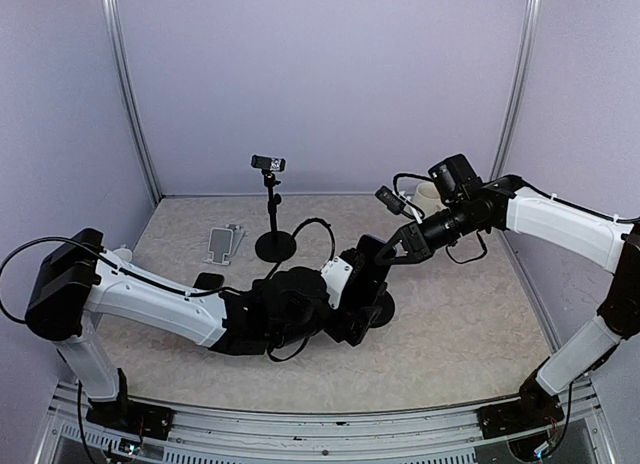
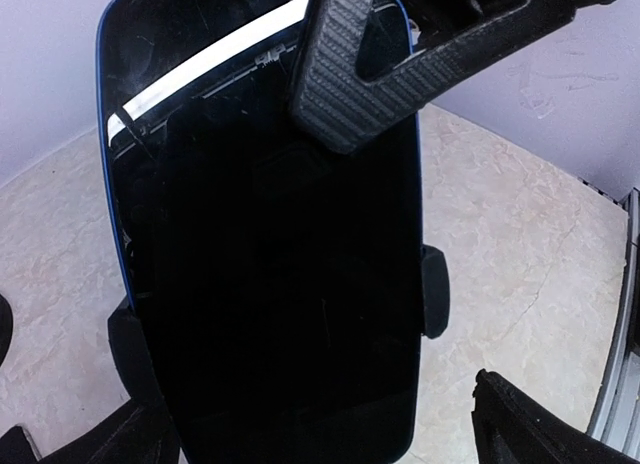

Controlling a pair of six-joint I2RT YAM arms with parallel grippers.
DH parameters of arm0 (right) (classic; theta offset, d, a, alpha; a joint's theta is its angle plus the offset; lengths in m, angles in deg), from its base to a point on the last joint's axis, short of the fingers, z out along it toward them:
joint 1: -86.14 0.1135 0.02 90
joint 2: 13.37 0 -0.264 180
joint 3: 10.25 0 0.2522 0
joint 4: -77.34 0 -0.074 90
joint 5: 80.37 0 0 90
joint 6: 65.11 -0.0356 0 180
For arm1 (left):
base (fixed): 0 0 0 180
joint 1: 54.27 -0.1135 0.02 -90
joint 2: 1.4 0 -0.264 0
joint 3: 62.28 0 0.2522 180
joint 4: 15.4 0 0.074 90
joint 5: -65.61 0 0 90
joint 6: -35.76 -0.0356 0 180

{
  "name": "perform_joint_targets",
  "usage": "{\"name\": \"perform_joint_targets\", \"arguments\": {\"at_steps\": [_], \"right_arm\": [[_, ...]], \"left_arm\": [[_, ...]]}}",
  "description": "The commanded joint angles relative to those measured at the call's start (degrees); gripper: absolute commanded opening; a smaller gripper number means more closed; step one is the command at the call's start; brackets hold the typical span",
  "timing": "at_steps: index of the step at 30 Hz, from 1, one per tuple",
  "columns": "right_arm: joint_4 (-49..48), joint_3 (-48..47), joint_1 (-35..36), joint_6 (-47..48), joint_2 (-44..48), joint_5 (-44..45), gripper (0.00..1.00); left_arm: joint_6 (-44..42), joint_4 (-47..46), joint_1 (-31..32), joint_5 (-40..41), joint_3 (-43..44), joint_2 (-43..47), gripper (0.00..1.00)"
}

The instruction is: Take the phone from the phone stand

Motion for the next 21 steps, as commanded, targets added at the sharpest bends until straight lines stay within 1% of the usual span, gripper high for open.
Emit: {"name": "perform_joint_targets", "arguments": {"at_steps": [1, 5, 10, 16, 19, 21], "right_arm": [[-3.7, -0.7, 0.6, 1.5, 0.1, -3.6, 0.00], [-3.5, -0.7, 0.6, 1.7, 0.0, -3.8, 0.00], [-3.5, -0.7, 0.6, 1.8, -0.1, -3.9, 0.00], [-4.2, -0.4, 0.6, 1.4, -0.1, -4.1, 0.00], [-4.5, 0.0, 0.6, 1.1, 0.1, -4.1, 0.00], [-5.1, 0.4, 0.6, 0.6, 0.6, -3.9, 0.12]], "left_arm": [[1.5, 1.9, -0.4, 2.5, 3.3, -2.2, 0.99], [3.2, 2.0, -1.7, 1.6, 3.3, -3.0, 0.99], [3.7, 1.2, -2.6, -0.2, 3.4, -3.7, 0.94], [3.7, 1.8, -2.5, -0.1, 5.0, -5.2, 0.86], [4.3, 2.0, -2.5, 1.1, 5.3, -5.4, 0.77], [4.7, 2.0, -2.5, 2.0, 5.1, -5.2, 0.69]]}}
